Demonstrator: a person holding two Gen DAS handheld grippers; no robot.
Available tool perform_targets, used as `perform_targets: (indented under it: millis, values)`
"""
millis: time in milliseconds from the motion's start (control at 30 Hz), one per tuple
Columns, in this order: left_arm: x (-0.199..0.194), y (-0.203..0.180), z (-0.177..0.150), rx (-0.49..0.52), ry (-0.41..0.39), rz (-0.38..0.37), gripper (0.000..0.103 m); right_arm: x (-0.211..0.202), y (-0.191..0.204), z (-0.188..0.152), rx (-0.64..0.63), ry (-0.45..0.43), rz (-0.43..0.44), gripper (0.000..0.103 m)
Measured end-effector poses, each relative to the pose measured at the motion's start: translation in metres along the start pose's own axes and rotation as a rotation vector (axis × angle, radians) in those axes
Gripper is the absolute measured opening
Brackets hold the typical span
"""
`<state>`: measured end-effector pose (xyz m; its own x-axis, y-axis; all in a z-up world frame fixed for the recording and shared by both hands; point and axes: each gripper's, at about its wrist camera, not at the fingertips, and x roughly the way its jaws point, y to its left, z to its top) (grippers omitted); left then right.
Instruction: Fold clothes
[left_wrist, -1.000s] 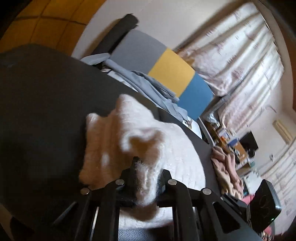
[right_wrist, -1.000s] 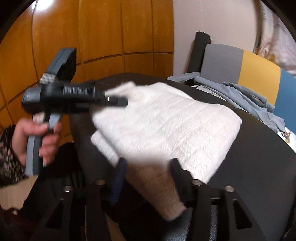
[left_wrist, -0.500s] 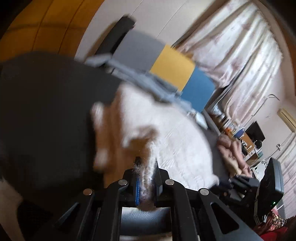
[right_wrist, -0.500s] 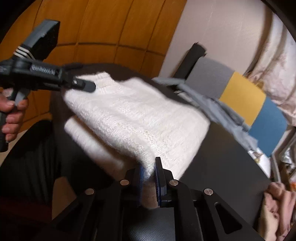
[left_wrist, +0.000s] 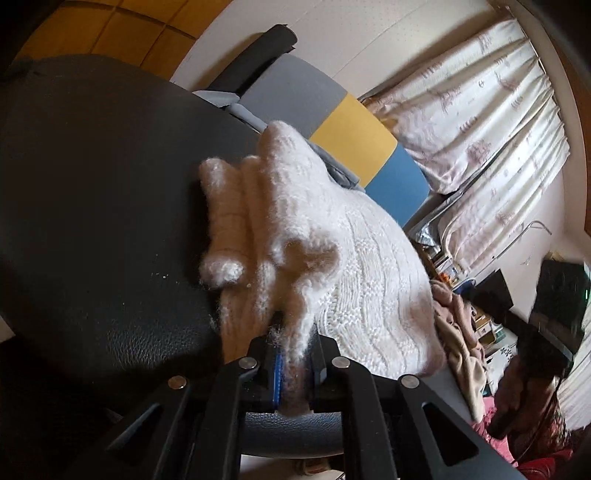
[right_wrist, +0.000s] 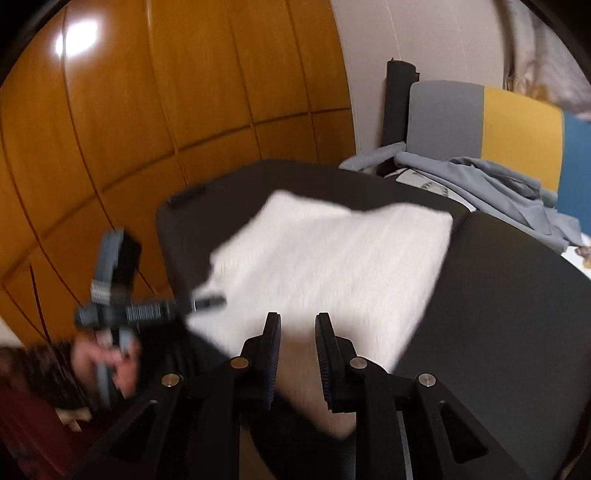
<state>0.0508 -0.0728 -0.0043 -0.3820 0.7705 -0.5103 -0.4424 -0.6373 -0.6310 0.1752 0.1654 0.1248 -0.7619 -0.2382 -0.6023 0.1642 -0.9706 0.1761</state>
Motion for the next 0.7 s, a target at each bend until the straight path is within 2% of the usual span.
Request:
perform_targets:
  millis: [100, 267, 433, 633, 700]
  values:
    - [-0.001, -0.001, -0.002, 0.008, -0.006, 0.009, 0.010, 0.031, 0.011, 0.030, -0.053, 0.014, 0.059, 0.019]
    - [-0.002, -0.004, -0.005, 0.026, -0.014, 0.030, 0.011, 0.123, 0.042, 0.060, -0.240, 0.170, 0.052, 0.014]
    - [-0.003, 0.005, -0.005, -0.015, -0.014, 0.010, 0.011, 0.193, 0.054, 0.075, -0.283, 0.350, 0.087, 0.014]
    - [-0.004, 0.011, -0.006, -0.056, -0.013, -0.002, 0.011, 0.212, 0.052, 0.071, -0.223, 0.307, 0.091, 0.007]
    - [-0.008, 0.014, -0.007, -0.098, -0.013, -0.029, 0.011, 0.207, 0.054, 0.069, -0.242, 0.277, 0.083, 0.009]
